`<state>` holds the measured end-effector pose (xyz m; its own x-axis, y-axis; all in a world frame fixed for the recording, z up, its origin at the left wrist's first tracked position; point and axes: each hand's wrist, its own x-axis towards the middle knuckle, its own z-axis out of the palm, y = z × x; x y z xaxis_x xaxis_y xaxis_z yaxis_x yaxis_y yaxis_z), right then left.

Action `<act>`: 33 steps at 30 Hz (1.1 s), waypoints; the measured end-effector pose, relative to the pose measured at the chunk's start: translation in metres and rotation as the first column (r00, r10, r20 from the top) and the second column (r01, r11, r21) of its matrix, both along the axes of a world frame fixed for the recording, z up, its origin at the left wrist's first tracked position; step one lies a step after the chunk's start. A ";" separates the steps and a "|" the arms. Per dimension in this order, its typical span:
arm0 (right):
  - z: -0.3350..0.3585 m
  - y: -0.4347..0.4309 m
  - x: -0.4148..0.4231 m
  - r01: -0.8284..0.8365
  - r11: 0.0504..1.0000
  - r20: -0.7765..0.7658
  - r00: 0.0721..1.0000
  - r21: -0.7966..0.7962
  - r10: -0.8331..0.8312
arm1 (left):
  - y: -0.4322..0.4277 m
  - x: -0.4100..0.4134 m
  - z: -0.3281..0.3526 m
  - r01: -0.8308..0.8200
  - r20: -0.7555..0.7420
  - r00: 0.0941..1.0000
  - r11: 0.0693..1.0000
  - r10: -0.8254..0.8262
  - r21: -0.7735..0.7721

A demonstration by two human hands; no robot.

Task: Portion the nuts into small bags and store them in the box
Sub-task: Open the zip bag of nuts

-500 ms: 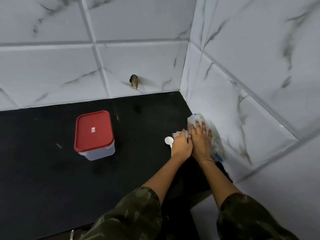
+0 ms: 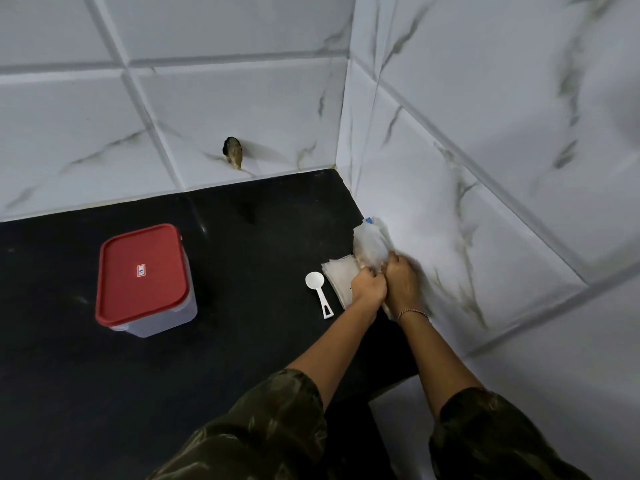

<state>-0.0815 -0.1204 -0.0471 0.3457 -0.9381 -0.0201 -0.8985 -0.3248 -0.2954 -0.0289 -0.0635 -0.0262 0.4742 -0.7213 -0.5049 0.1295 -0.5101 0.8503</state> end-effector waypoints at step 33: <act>0.054 -0.025 0.029 0.171 0.985 0.092 0.981 0.020 -0.172 | -0.034 0.021 0.031 -0.112 -0.151 0.983 0.992 0.103 -0.052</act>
<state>-0.0523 -0.1453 0.0071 0.1805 -0.9835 -0.0070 -0.9088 -0.1641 -0.3836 -0.0083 -0.0975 0.0053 0.4741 -0.7010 -0.5328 0.3074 -0.4353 0.8462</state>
